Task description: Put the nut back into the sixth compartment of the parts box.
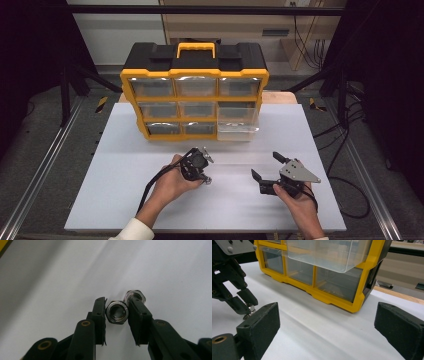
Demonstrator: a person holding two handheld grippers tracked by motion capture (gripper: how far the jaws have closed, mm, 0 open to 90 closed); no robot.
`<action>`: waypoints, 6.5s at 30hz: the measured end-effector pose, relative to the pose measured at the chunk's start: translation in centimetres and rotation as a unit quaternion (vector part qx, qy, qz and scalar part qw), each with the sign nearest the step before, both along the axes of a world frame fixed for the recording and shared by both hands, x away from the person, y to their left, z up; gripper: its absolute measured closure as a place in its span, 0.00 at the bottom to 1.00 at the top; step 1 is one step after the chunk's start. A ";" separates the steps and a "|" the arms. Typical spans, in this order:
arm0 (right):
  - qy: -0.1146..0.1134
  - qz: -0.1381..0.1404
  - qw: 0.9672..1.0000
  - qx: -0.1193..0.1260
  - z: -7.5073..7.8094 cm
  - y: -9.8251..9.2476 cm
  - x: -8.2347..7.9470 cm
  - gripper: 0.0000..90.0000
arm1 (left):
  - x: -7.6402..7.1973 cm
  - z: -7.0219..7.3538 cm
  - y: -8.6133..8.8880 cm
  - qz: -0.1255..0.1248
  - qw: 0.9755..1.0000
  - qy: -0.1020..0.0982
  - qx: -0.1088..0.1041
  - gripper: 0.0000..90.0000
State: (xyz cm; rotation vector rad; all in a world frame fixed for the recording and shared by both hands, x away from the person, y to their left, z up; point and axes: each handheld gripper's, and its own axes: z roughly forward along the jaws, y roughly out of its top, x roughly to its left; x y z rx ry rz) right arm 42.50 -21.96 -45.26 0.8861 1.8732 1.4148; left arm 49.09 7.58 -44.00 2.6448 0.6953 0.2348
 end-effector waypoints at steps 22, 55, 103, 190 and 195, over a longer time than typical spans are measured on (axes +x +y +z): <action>0.002 -0.002 1.000 -0.004 -0.1 -0.2 0.1 0.08 | -0.6 1.7 1.3 -0.002 0.999 -0.019 -0.036 0.75; 0.014 -0.023 0.999 0.018 -0.2 -1.3 0.4 0.09 | -1.7 6.3 2.0 0.020 0.986 -0.079 -0.145 0.75; -0.008 -0.021 1.000 0.018 0.6 -1.6 -0.7 0.10 | -1.9 14.4 2.0 0.038 0.973 -0.134 -0.184 0.75; 0.010 -0.010 1.000 0.001 0.4 -1.5 -0.5 0.08 | -1.4 11.1 1.4 0.063 0.967 -0.170 -0.179 0.09; 0.008 0.001 1.000 0.008 0.4 -1.5 -0.6 0.09 | -1.6 10.1 2.0 0.060 0.971 -0.161 -0.168 0.07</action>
